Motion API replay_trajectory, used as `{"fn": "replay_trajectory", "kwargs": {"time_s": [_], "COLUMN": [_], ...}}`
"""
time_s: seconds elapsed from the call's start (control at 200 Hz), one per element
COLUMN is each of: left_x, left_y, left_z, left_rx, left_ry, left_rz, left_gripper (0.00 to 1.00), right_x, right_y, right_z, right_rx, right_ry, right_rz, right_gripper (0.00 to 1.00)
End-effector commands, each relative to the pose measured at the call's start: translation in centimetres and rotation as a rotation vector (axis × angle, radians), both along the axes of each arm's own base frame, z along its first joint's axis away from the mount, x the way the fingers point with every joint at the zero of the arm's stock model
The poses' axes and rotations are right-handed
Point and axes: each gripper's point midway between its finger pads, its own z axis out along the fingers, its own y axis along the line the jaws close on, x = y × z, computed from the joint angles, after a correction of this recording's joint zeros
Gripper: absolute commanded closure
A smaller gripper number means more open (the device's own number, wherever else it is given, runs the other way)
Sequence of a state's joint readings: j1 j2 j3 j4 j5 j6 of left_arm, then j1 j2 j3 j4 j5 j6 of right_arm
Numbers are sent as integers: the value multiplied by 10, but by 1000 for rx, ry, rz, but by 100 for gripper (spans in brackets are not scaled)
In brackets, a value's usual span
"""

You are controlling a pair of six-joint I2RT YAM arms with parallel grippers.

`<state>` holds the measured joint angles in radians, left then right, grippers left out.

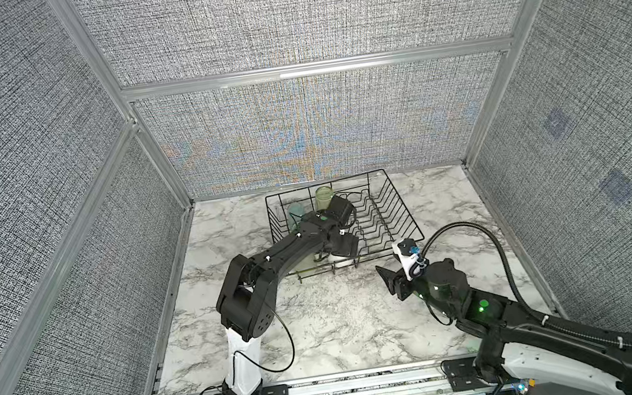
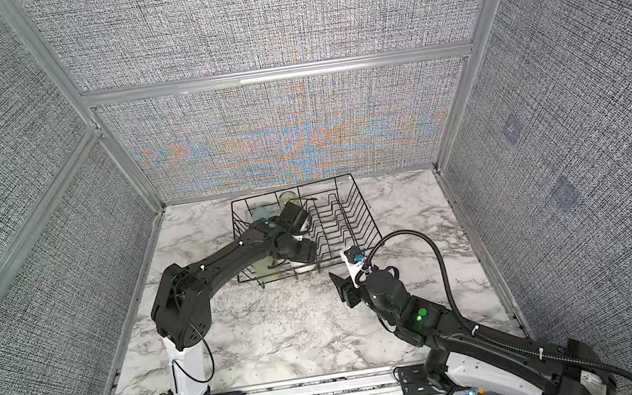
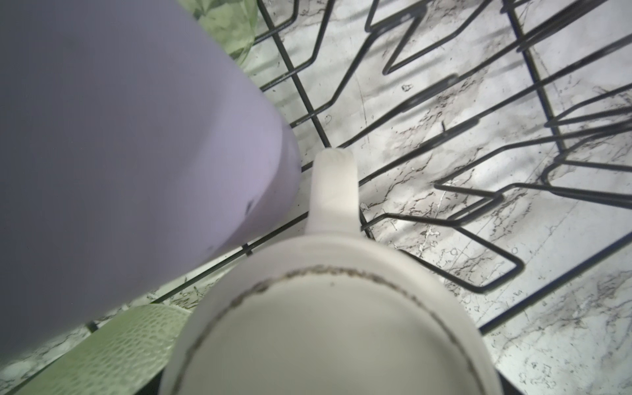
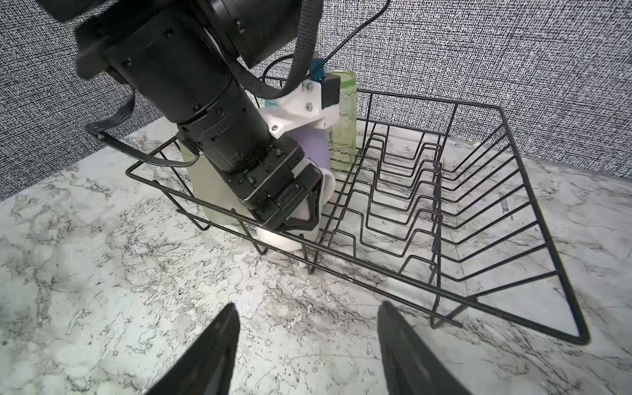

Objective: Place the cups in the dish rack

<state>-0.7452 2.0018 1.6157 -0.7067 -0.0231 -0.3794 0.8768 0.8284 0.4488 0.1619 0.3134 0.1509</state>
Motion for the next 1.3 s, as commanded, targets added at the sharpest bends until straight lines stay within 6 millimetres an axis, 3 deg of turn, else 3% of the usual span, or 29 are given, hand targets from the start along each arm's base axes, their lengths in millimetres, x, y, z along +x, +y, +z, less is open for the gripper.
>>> {"fn": "replay_trajectory", "kwargs": {"time_s": [0.0,0.06,0.075,0.115,0.195,0.475,0.655,0.995,1.296], "left_x": [-2,-2,-2,-3,-4,-6,-8,-28,-48], "left_y": [1,1,1,0,-1,-2,-3,7,26], "left_z": [0,-1,9,11,10,6,18,60,125], "left_rx": [-1,-3,-21,-29,-38,-30,-44,-67,-126], "left_ry": [-3,-1,-16,-18,-16,-15,-30,-63,-170], "left_rz": [15,23,25,28,32,39,39,47,54], "left_gripper": [21,19,19,17,8,7,8,10,10], "right_x": [1,1,1,1,1,0,-1,0,6], "right_y": [0,1,2,2,2,2,1,-1,-10], "right_z": [2,4,3,5,5,3,3,9,22], "right_rx": [5,7,8,10,11,14,12,3,-21], "right_ry": [-7,-9,-9,-12,-14,-7,-8,-31,-65], "right_rz": [-5,-1,1,3,5,8,8,5,-10], "right_gripper": [36,36,36,36,36,35,35,35,34]}}
